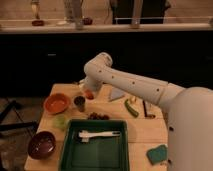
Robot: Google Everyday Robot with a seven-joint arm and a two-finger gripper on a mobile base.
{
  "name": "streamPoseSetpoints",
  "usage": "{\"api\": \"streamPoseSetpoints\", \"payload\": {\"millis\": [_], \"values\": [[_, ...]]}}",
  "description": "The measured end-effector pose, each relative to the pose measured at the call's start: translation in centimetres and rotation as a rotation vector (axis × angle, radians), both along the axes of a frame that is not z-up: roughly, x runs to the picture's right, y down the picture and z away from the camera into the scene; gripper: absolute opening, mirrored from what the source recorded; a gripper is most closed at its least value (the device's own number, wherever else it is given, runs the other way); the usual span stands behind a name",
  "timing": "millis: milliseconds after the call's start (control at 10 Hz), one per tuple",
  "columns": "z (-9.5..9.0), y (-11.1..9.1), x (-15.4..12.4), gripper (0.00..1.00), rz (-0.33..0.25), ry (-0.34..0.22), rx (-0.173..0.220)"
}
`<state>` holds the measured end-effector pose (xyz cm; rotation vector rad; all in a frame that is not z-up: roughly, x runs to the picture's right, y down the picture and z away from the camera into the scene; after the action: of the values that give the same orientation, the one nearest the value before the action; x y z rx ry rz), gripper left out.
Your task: Place apple in metal cup
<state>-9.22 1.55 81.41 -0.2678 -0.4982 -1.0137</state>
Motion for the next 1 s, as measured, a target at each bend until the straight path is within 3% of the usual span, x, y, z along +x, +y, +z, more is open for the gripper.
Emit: {"api": "streamPoseSetpoints", "payload": {"millis": [400, 1000], "values": [[1.0, -0.1, -3.6, 0.0, -0.005, -0.113, -0.042], [2.2, 0.6, -5.8, 0.0, -0.029, -0.163, -0.091]]}}
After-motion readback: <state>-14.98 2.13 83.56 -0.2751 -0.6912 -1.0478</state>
